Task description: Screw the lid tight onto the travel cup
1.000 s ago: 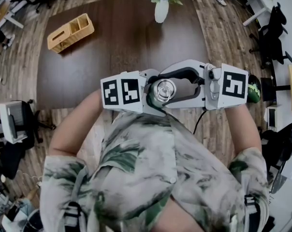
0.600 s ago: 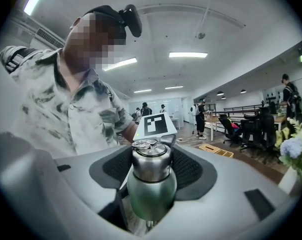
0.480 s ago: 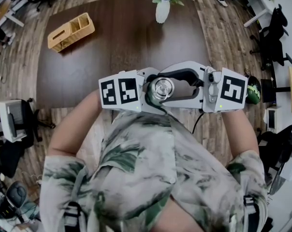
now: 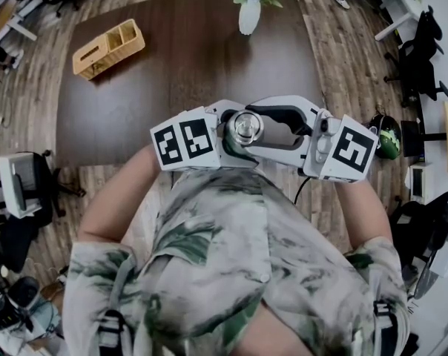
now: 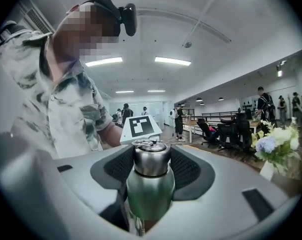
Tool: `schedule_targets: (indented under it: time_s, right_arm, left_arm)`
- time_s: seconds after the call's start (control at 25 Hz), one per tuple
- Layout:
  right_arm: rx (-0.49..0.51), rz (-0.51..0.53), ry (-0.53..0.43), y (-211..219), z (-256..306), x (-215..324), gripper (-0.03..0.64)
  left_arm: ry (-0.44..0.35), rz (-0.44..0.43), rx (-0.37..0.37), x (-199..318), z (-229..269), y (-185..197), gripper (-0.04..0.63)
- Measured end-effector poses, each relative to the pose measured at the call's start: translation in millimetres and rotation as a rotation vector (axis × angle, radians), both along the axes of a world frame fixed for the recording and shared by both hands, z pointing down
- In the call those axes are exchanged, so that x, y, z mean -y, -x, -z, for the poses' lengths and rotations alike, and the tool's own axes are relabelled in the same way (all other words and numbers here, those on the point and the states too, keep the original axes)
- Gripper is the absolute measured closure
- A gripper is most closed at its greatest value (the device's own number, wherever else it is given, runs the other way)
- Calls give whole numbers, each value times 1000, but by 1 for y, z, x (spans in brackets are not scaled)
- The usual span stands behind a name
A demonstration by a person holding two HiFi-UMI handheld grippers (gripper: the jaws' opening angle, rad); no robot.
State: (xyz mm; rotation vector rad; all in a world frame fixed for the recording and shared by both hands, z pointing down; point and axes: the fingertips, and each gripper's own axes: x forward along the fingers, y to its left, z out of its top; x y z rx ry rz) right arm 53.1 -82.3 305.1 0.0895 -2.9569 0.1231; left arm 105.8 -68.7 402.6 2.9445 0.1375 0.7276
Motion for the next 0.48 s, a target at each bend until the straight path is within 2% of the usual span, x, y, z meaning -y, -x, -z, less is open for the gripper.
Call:
schedule_targets:
  time_s: [0.28, 0.48]
  right_arm:
    - [-2, -84, -10, -2, -7, 6, 371]
    - [-9, -44, -4, -4, -11, 3, 365]
  left_arm:
    - [18, 85, 10, 9, -7, -1, 206]
    - [6, 69, 31, 8, -12, 2, 206]
